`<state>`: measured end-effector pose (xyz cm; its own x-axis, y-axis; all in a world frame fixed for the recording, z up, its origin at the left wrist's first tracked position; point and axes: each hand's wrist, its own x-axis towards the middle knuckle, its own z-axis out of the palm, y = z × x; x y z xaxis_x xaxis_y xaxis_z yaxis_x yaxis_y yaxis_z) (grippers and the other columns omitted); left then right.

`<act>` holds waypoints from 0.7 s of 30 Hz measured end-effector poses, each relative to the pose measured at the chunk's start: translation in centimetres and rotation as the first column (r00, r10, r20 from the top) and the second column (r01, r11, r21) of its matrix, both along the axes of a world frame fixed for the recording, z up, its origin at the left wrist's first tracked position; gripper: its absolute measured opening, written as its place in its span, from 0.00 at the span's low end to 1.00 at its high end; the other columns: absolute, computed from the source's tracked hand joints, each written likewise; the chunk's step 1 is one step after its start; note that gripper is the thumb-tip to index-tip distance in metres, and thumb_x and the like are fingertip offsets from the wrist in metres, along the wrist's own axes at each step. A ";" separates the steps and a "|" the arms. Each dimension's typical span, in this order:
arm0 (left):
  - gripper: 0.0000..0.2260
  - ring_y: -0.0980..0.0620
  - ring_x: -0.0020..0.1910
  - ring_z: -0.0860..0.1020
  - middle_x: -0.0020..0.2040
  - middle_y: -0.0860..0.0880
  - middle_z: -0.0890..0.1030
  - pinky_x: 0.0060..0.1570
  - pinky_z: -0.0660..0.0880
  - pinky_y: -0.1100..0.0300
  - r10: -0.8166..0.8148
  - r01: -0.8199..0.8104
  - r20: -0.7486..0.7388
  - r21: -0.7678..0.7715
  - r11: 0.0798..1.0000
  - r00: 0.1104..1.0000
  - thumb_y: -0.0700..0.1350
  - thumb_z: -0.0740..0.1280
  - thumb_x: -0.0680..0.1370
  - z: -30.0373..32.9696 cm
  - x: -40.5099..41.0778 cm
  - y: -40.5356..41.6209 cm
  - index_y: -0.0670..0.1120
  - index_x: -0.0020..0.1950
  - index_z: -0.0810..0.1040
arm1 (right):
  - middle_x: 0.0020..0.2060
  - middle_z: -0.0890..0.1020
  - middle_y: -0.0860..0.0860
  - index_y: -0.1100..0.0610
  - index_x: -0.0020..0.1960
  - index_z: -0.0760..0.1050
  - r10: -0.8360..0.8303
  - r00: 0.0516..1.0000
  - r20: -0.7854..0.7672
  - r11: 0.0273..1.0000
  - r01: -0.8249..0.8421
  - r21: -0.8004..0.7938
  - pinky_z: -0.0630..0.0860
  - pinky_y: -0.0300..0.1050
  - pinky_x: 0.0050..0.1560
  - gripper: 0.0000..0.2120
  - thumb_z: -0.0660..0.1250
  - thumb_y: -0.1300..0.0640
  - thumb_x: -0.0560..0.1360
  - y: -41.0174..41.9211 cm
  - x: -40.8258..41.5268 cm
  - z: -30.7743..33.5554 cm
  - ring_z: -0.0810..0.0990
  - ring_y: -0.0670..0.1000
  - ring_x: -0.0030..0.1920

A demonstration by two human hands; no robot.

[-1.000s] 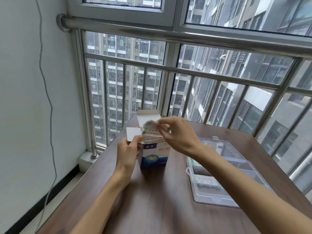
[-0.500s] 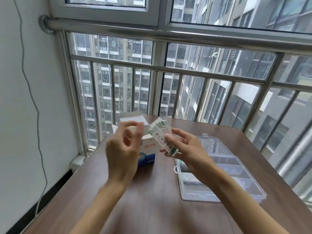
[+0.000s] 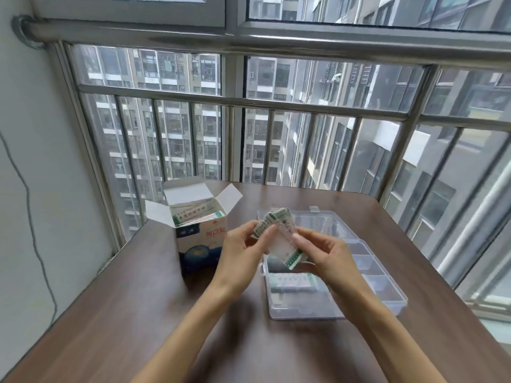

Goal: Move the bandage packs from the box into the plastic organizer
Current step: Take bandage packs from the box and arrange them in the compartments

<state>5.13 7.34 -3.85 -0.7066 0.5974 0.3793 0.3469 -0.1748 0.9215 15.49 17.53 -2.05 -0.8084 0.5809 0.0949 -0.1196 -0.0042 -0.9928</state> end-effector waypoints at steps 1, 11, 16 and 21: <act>0.07 0.64 0.29 0.74 0.29 0.57 0.79 0.29 0.67 0.73 -0.012 0.011 0.011 0.010 1.000 1.000 0.42 0.65 0.78 -0.2 0.1 0.1 0.40 0.47 0.81 | 0.39 0.86 0.50 0.52 0.48 0.81 -0.022 1.000 0.000 1.000 0.022 0.014 0.79 0.37 0.34 0.08 0.67 0.63 0.75 0.2 0.2 0.0 0.85 0.47 0.39; 0.09 0.63 0.26 0.73 0.30 0.56 0.79 0.25 0.64 0.74 -0.171 0.170 0.127 0.022 0.985 0.977 0.44 0.63 0.79 -0.4 0.5 -0.6 0.41 0.52 0.79 | 0.41 0.86 0.55 0.60 0.51 0.81 0.035 0.999 -0.031 0.973 -0.041 -0.225 0.80 0.38 0.36 0.18 0.73 0.60 0.62 1.0 0.8 0.1 0.84 0.50 0.38; 0.07 0.62 0.29 0.76 0.34 0.53 0.82 0.26 0.68 0.73 -0.124 0.116 0.100 0.075 0.990 0.987 0.40 0.63 0.79 -0.2 0.7 -0.7 0.39 0.52 0.79 | 0.41 0.85 0.54 0.57 0.53 0.80 0.049 0.999 -0.006 0.976 -0.049 -0.212 0.80 0.38 0.37 0.09 0.65 0.60 0.75 1.1 0.8 0.0 0.83 0.48 0.39; 0.08 0.59 0.27 0.76 0.32 0.55 0.80 0.30 0.72 0.63 0.050 -0.052 -0.093 -0.016 0.999 0.994 0.53 0.66 0.76 -1.5 0.6 -0.2 0.49 0.43 0.76 | 0.38 0.82 0.41 0.48 0.54 0.76 0.057 0.998 0.027 0.970 -0.062 0.234 0.75 0.31 0.38 0.09 0.58 0.56 0.80 -0.6 0.5 -0.2 0.80 0.37 0.39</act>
